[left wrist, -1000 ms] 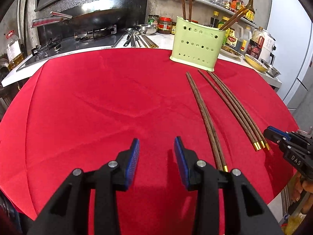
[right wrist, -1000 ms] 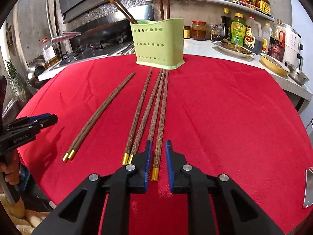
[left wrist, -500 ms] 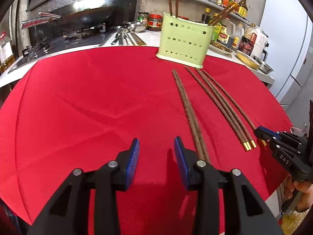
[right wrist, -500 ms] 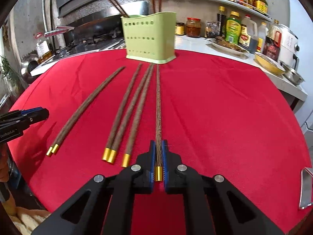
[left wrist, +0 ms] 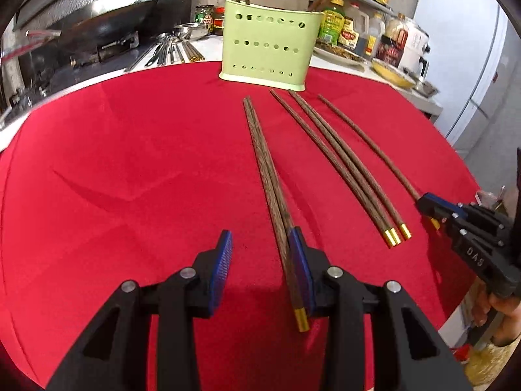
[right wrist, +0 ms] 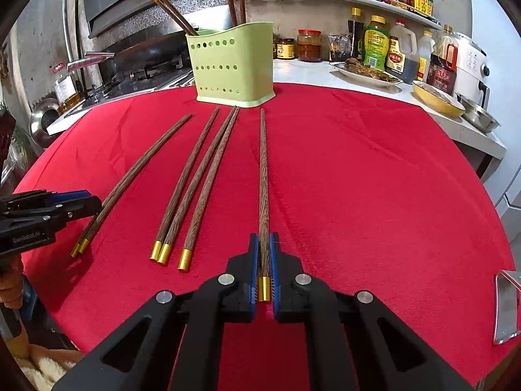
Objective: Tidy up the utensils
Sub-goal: 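Close the right tool on a chopstick while the left tool lowers onto another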
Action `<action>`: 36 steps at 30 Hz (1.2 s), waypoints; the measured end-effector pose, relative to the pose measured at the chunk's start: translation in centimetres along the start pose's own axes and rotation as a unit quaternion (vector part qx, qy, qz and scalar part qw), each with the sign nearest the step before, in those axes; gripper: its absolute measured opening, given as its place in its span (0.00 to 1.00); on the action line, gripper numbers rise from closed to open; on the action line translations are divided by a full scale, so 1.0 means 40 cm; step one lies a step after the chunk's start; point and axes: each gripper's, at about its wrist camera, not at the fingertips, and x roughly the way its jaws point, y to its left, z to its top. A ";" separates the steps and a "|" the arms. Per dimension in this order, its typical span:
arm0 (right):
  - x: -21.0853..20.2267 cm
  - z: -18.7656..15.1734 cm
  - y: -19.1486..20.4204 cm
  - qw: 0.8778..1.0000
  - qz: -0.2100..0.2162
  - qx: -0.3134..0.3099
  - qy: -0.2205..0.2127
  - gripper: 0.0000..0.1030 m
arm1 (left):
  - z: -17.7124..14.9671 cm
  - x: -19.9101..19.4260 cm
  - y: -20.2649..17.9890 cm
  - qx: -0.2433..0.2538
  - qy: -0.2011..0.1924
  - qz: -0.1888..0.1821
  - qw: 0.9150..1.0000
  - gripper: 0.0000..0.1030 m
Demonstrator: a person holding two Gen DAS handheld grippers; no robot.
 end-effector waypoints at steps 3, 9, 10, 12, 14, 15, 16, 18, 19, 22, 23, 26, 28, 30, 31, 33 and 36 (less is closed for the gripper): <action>0.002 0.000 0.004 1.000 -0.003 -0.003 0.000 0.07 | -0.001 0.003 -0.018 0.035 0.001 0.039 0.999 0.35; 0.000 -0.003 0.004 1.000 -0.001 -0.002 -0.002 0.08 | -0.011 -0.010 0.006 0.046 0.001 0.076 0.996 0.35; -0.001 -0.005 0.003 1.000 0.002 -0.002 -0.002 0.09 | -0.014 -0.015 0.016 0.040 0.000 0.069 0.997 0.35; -0.005 -0.013 0.001 1.000 0.010 -0.002 -0.004 0.09 | -0.029 -0.035 0.035 0.032 0.000 0.037 0.999 0.35; -0.011 -0.020 -0.001 1.000 0.012 -0.003 -0.008 0.10 | -0.045 -0.052 0.029 0.044 -0.004 0.023 0.999 0.35; -0.013 -0.025 -0.002 1.000 0.012 -0.004 -0.012 0.10 | -0.053 -0.057 0.022 0.051 -0.005 0.022 0.998 0.35; -0.015 -0.028 -0.002 1.000 0.011 -0.004 -0.016 0.10 | -0.062 -0.064 0.014 0.059 -0.008 0.019 0.998 0.35; -0.017 -0.032 -0.001 1.000 0.011 -0.002 -0.022 0.09 | -0.071 -0.065 0.001 0.065 -0.007 0.014 0.998 0.32; -0.017 -0.034 -0.002 1.000 0.010 0.001 -0.024 0.10 | -0.075 -0.056 -0.004 0.065 -0.004 0.018 0.998 0.28; -0.020 -0.037 0.000 1.000 0.004 0.002 -0.028 0.08 | -0.075 -0.043 -0.024 0.075 -0.011 0.048 0.996 0.23; -0.020 -0.038 0.002 1.000 0.001 0.000 -0.029 0.08 | -0.073 -0.041 -0.028 0.077 -0.011 0.053 0.996 0.22; -0.023 -0.042 0.003 1.000 0.001 -0.003 -0.031 0.09 | -0.070 -0.040 -0.023 0.069 -0.006 0.054 0.996 0.22; -0.026 -0.046 0.002 0.999 0.003 -0.005 -0.032 0.09 | -0.071 -0.042 -0.018 0.065 -0.004 0.063 0.996 0.22; -0.027 -0.049 0.004 0.999 0.002 -0.007 -0.035 0.09 | -0.071 -0.043 -0.012 0.059 -0.004 0.066 0.996 0.22; -0.026 -0.050 0.003 0.999 0.002 -0.005 -0.036 0.09 | -0.071 -0.044 -0.011 0.059 -0.004 0.065 0.996 0.22; -0.023 -0.049 0.000 0.999 0.003 0.001 -0.040 0.09 | -0.071 -0.044 -0.012 0.058 -0.006 0.069 0.996 0.22; -0.024 -0.050 0.004 0.999 -0.003 -0.006 -0.039 0.10 | -0.074 -0.045 -0.010 0.053 -0.011 0.066 0.996 0.22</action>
